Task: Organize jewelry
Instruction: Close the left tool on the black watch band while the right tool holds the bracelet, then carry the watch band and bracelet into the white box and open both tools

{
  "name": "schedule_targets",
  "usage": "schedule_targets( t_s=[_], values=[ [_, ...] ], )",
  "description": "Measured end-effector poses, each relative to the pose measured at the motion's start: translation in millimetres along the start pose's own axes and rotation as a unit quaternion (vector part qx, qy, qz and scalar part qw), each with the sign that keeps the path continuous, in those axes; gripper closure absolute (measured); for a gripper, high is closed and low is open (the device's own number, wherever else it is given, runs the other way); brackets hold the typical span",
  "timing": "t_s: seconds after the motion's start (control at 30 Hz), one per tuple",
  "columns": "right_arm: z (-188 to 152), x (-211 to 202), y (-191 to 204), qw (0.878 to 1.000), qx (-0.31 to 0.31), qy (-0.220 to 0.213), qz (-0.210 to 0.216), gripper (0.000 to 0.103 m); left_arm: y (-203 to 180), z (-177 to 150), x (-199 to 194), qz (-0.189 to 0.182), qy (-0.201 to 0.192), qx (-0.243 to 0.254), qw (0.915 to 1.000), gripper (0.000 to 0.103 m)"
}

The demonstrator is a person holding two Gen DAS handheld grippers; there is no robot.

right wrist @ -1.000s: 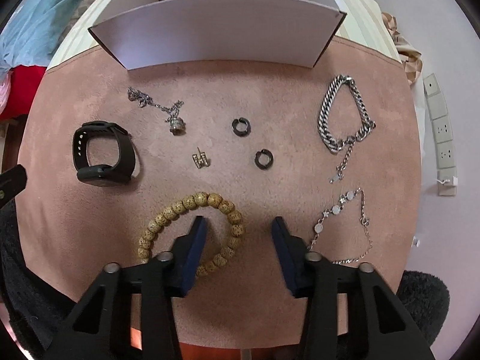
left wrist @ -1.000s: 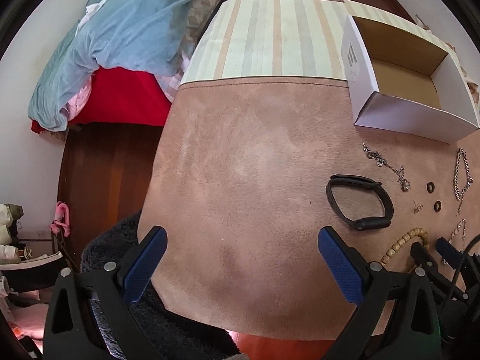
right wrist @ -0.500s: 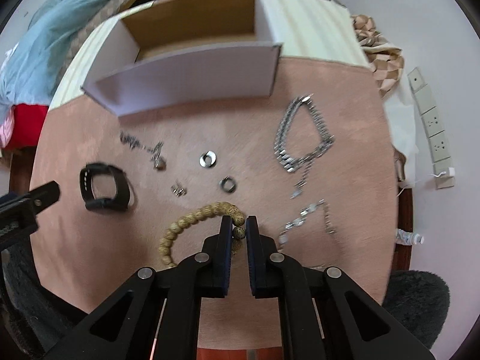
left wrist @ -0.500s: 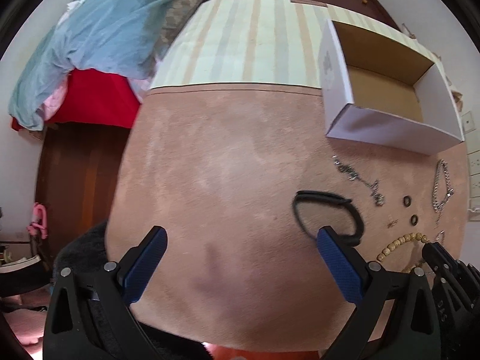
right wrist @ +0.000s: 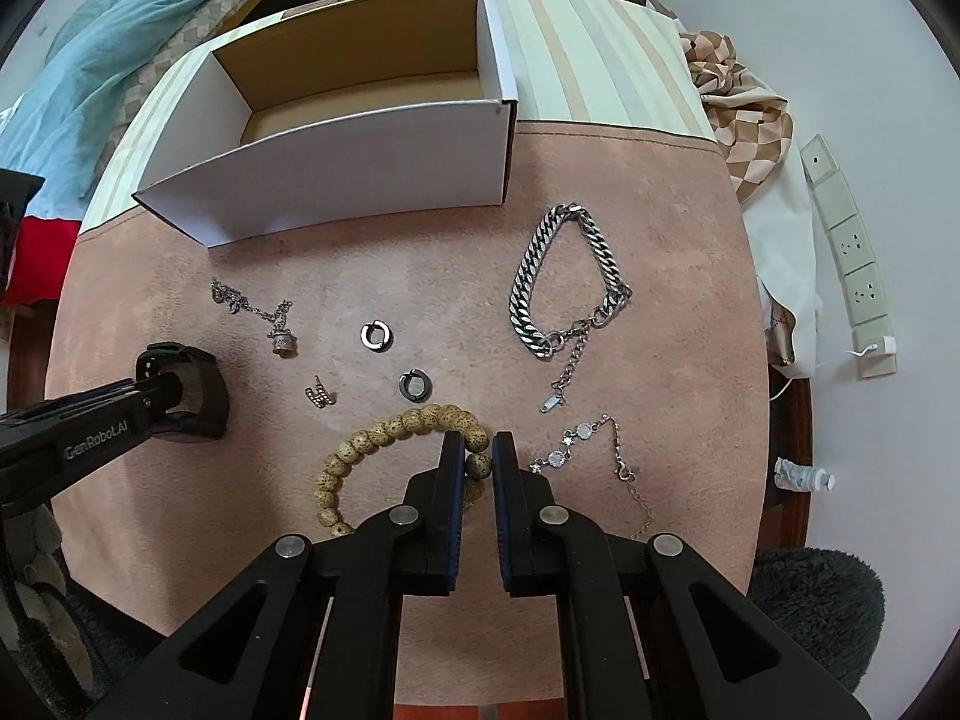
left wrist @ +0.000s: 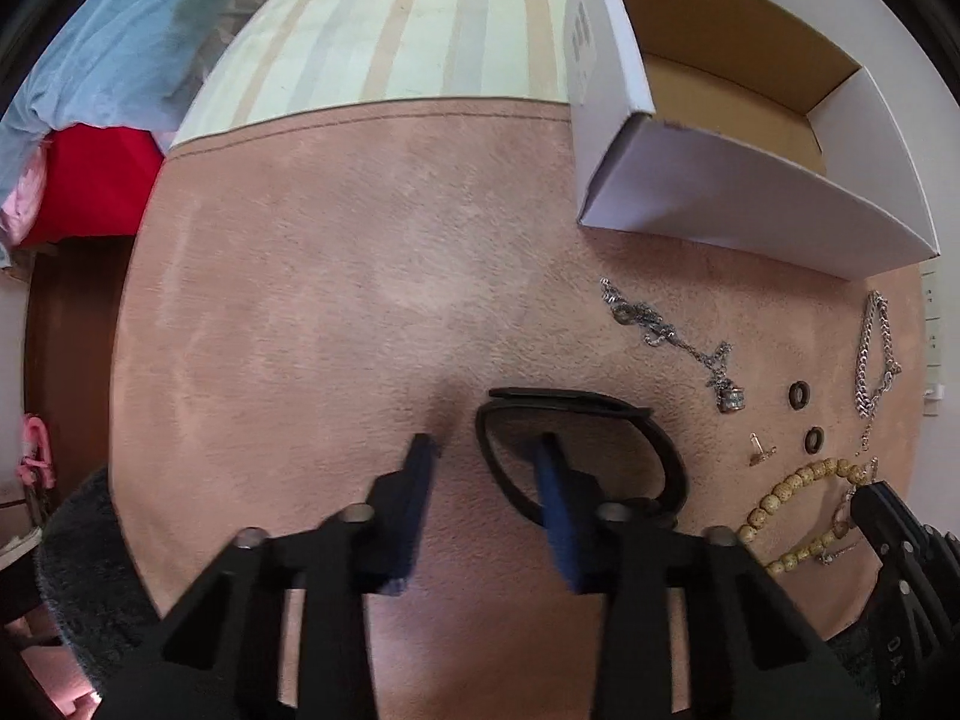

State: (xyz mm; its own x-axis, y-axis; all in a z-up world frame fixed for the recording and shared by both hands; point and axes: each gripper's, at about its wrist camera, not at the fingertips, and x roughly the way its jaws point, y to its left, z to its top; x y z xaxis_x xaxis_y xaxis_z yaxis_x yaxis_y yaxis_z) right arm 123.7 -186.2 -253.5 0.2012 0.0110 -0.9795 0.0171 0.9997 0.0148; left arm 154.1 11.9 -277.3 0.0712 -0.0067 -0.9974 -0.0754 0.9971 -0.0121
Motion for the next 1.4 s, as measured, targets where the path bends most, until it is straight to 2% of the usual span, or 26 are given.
schedule_targets(
  t_s=[0.1,0.2,0.43,0.63,0.8,0.93,1.13,1.27,1.4],
  values=[
    [1,0,-2,1.0,0.002,0.001,0.002,0.094,1,1,0,-0.005,-0.009,0.005,0.9999,0.096],
    [1,-3,-1,1.0,0.004,-0.001,0.008,0.094,8,2,-4,-0.01,-0.018,0.003,0.9998,0.1],
    [1,-19,2,0.998,0.005,-0.012,0.058,0.094,19,-4,-27,-0.003,-0.05,0.023,0.9985,0.101],
    [6,-47,10,0.995,0.003,-0.033,0.092,0.094,16,-20,-63,-0.016,-0.07,0.032,0.9969,0.101],
    [21,-75,11,0.992,-0.002,-0.06,0.112,0.094,12,-15,-89,-0.028,-0.091,0.035,0.9948,0.101],
    [43,-102,5,0.988,-0.002,-0.089,0.124,0.094,9,0,-115,-0.04,-0.119,0.037,0.9913,0.101],
    [94,-133,-1,0.983,-0.018,-0.128,0.128,0.094,-10,47,-141,-0.048,-0.158,0.054,0.9848,0.101],
    [126,-129,4,0.984,-0.028,-0.132,0.115,0.094,-22,83,-137,-0.053,-0.155,0.063,0.9844,0.101],
    [155,-103,5,0.987,-0.017,-0.106,0.122,0.094,-30,108,-119,-0.066,-0.131,0.064,0.9871,0.1]
  ],
)
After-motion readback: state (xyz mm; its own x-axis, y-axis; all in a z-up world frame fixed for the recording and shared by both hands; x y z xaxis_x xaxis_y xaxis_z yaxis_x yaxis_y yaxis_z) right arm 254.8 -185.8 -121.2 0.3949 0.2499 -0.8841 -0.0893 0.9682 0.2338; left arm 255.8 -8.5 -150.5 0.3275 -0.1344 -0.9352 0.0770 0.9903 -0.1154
